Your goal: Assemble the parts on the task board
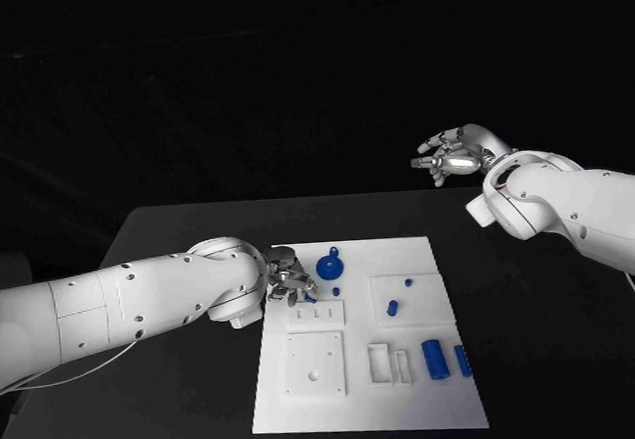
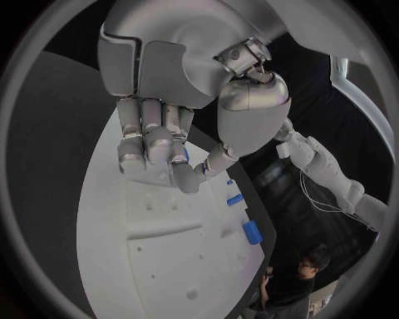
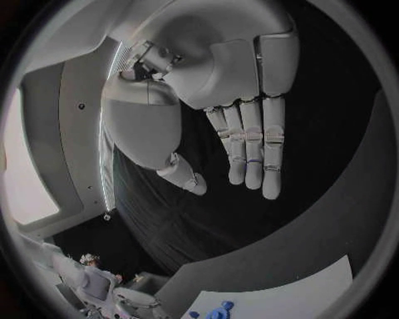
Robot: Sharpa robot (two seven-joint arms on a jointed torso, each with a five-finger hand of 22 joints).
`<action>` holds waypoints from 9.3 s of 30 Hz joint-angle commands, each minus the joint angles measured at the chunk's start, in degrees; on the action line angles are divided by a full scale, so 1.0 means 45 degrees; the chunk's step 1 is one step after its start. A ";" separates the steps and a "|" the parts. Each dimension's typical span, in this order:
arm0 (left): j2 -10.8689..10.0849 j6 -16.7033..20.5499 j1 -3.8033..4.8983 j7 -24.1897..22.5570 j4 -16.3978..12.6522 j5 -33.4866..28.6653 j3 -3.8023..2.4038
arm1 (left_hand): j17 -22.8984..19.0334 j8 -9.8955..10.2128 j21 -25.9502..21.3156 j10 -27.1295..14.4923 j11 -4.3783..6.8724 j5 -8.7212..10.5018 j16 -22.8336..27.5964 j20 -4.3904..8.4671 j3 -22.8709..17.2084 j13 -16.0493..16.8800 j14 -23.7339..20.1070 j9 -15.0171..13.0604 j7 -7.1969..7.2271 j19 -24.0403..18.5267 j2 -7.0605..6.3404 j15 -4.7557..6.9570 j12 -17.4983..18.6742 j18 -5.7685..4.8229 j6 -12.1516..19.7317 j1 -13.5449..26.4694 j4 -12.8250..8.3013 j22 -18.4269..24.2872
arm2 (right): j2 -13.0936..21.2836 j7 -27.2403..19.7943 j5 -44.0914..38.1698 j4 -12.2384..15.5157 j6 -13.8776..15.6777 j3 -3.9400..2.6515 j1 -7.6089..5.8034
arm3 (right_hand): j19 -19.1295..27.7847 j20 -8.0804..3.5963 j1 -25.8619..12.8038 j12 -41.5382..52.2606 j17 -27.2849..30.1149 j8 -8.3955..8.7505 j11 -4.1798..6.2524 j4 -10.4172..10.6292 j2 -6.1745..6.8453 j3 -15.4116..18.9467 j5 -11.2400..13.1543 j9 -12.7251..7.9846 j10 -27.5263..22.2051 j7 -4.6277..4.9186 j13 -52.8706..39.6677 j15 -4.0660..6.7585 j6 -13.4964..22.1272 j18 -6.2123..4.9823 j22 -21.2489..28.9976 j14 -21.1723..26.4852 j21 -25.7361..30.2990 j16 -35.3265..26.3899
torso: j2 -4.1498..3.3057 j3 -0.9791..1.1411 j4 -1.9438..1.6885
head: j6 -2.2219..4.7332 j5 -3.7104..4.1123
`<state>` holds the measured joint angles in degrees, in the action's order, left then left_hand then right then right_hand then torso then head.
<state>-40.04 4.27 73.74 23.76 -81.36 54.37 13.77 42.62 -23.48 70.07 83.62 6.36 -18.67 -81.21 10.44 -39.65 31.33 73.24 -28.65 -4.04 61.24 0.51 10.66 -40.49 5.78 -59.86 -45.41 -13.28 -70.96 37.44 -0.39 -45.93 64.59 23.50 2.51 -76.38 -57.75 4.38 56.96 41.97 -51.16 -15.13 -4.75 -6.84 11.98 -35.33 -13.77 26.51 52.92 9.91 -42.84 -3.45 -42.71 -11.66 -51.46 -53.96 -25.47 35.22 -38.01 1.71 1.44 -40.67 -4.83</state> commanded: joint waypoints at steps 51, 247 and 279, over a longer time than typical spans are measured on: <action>0.0228 0.0781 -0.0869 -0.0175 0.0128 0.1269 0.0013 | -0.0219 -0.0089 0.0073 -0.0285 0.0025 0.1097 -0.0141 0.1127 -0.0127 -0.0359 0.0265 -0.4108 0.1051 -0.0070 -0.0196 0.0410 -0.0557 0.0392 -0.2477 -0.0057 0.0365 -0.0055 | -0.0521 -0.1108 0.1866 -0.0669 -0.1384 0.0009 0.0056 | 0.1281 0.1829 0.0164 -0.3575 0.5006 -0.0491 -0.1271 -0.1124 -0.0845 0.0150 -0.1528 -0.0295 -0.1128 0.0514 0.6995 -0.1228 -0.0423 -0.0741 0.3493 0.0922 0.3977 -0.2431 | -0.0008 -0.0014 -0.0014 | -0.0236 0.0260; -0.0038 0.1913 -0.1640 -0.0403 -0.0130 0.2107 0.0010 | -0.0523 -0.0295 0.0255 -0.0375 0.0062 0.2519 -0.0656 0.1124 0.0170 -0.0997 0.0288 -0.4422 0.1143 0.0099 -0.1114 0.0446 -0.1595 0.0547 -0.2644 -0.0816 0.0778 -0.0062 | -0.0614 -0.1088 0.1807 -0.0796 -0.1654 0.0015 0.0697 | 0.1556 0.1931 -0.0166 -0.3714 0.5580 -0.0457 -0.1342 -0.1111 -0.0939 0.0488 -0.1569 -0.0522 -0.1122 0.0542 0.7765 -0.1343 -0.0384 -0.0741 0.3724 0.1120 0.4254 -0.2507 | -0.0026 -0.0001 -0.0009 | -0.0472 0.0248; 0.0007 0.2112 -0.1639 -0.0410 0.0008 0.2065 0.0005 | -0.0674 -0.0325 0.0248 -0.0456 0.0083 0.3381 -0.0754 0.1141 0.0258 -0.1239 0.0246 -0.4427 0.1158 0.0079 -0.1857 0.0470 -0.1824 0.0606 -0.2616 -0.0097 0.1892 -0.0040 | -0.0626 -0.1082 0.1890 -0.0806 -0.1730 0.0015 0.0714 | 0.1616 0.1954 -0.0206 -0.3721 0.5658 -0.0437 -0.1358 -0.1093 -0.0931 0.0537 -0.1646 -0.0561 -0.1149 0.0560 0.7859 -0.1375 -0.0344 -0.0741 0.3753 0.1184 0.4299 -0.2516 | -0.0017 -0.0007 -0.0012 | -0.0462 0.0261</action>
<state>-40.09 14.52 66.44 21.56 -81.38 63.95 13.77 39.63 -24.80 70.99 81.95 6.79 -3.70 -84.27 10.51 -38.48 25.81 74.62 -48.53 2.28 61.34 -8.00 12.45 -48.31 8.03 -69.94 -45.81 -4.94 -71.21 34.66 -4.90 -37.44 60.97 16.39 2.60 -73.19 -50.77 13.23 56.55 25.41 -25.78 -17.42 -10.55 -11.85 7.83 -33.29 -20.86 24.08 47.81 11.30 -7.56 -9.56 -44.42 -14.17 -34.66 -48.84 -6.36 24.29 -38.10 1.69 1.40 -42.75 -3.66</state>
